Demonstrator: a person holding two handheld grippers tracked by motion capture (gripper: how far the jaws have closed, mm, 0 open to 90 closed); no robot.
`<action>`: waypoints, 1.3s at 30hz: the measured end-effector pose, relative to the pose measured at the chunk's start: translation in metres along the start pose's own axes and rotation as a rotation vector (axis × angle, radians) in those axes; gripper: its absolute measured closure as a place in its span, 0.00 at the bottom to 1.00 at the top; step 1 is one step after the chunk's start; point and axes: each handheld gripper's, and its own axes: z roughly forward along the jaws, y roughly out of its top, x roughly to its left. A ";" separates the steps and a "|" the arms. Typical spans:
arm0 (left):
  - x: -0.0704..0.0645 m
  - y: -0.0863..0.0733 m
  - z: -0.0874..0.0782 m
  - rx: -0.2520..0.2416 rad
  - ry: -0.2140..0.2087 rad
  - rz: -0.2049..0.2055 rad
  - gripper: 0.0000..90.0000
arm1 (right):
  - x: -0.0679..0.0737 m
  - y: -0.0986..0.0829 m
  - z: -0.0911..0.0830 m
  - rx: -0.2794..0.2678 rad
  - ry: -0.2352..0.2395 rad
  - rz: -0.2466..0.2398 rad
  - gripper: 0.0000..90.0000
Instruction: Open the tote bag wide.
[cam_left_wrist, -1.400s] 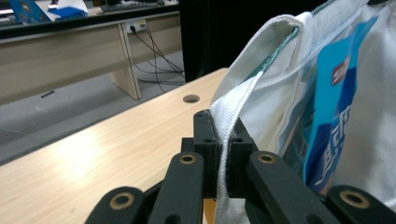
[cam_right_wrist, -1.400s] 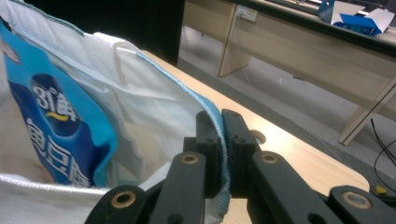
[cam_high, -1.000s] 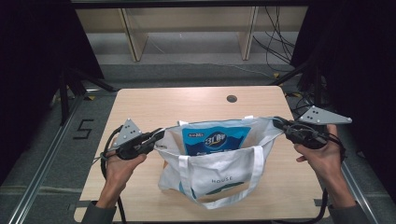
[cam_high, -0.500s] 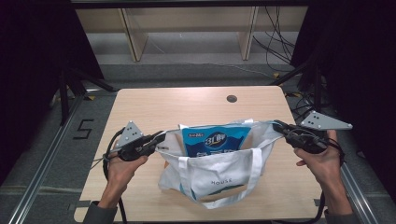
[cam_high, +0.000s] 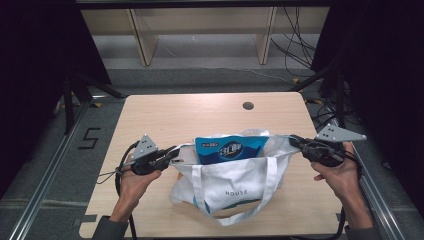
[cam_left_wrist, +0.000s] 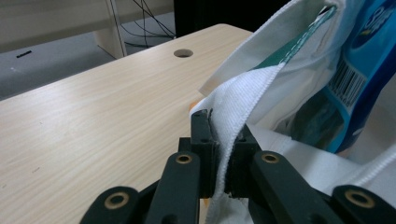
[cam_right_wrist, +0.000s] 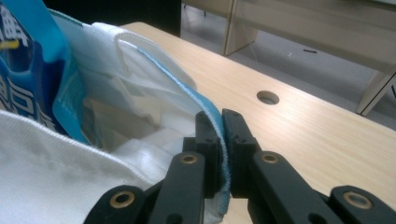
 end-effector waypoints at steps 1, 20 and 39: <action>0.001 -0.001 0.001 0.011 0.002 0.010 0.93 | -0.003 -0.001 0.002 -0.015 -0.007 -0.035 0.96; 0.002 -0.050 0.033 0.180 -0.044 -0.025 0.92 | 0.000 -0.036 0.031 0.126 0.024 0.010 0.96; -0.011 -0.078 0.058 0.308 -0.080 0.003 0.94 | 0.009 -0.080 0.075 0.319 0.074 -0.015 0.96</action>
